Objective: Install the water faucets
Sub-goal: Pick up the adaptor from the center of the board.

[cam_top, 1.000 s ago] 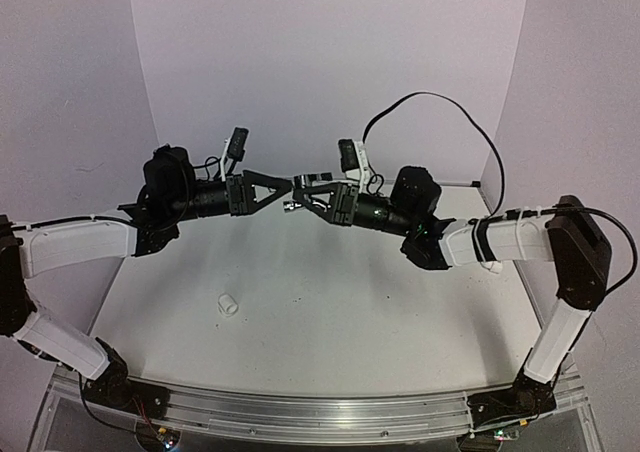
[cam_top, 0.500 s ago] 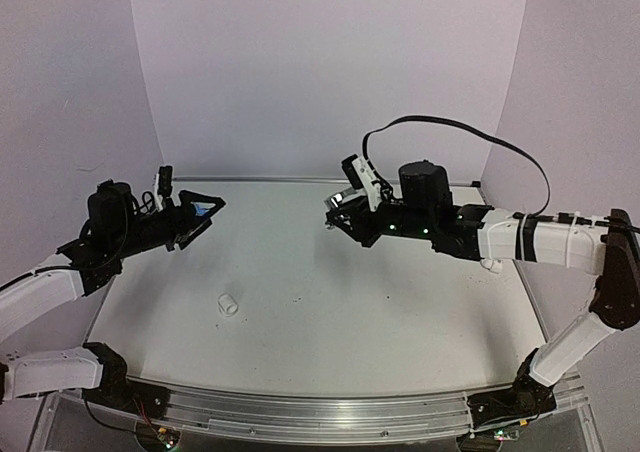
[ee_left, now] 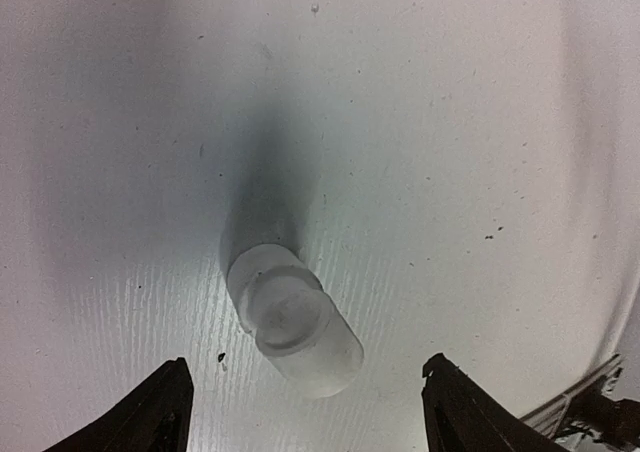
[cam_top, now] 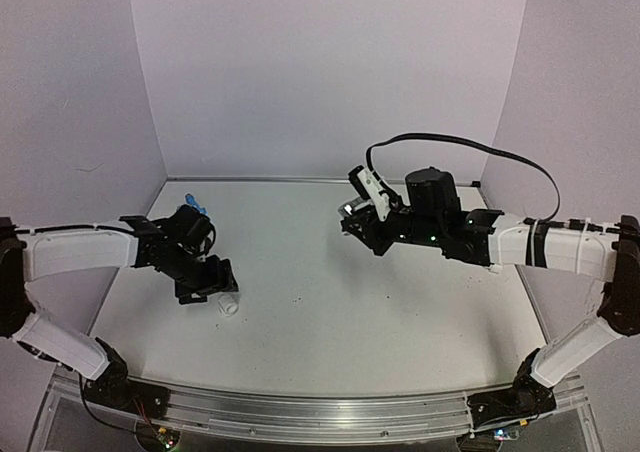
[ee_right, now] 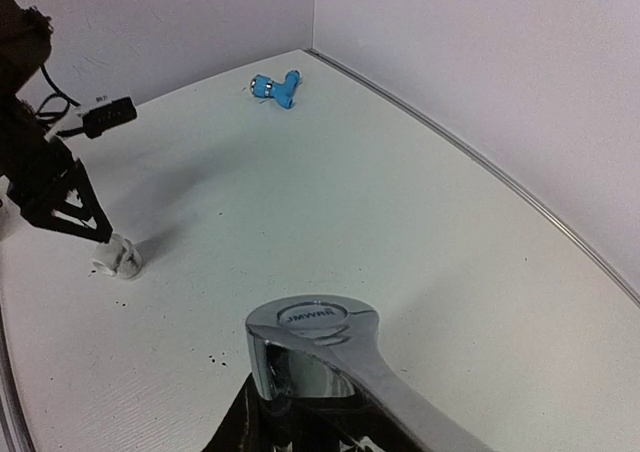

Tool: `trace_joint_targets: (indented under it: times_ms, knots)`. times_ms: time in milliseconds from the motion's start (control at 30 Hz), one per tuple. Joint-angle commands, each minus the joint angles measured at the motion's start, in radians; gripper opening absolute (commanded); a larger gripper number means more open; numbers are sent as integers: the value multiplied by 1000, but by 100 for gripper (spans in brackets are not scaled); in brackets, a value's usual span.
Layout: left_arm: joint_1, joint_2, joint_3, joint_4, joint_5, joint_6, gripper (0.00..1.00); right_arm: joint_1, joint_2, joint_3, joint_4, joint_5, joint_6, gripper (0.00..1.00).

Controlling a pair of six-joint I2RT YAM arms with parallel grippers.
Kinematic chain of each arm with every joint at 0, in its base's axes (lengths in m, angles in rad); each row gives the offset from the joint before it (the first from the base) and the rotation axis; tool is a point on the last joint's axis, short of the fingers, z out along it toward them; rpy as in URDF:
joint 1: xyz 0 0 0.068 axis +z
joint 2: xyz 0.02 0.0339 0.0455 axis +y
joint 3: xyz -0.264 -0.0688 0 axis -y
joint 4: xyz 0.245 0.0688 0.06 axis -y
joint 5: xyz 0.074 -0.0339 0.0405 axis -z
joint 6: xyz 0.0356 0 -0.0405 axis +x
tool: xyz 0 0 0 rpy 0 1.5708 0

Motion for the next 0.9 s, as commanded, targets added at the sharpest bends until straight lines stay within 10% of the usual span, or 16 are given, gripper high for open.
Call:
trace_joint_targets:
  times_ms: [0,867]
  knots:
    - [-105,181,166,-161,-206,82,85,-11,-61,-8,35,-28,2,0]
    - [-131,418,322,-236,-138,-140,82,-12,-81,-16,38,-94,23,0]
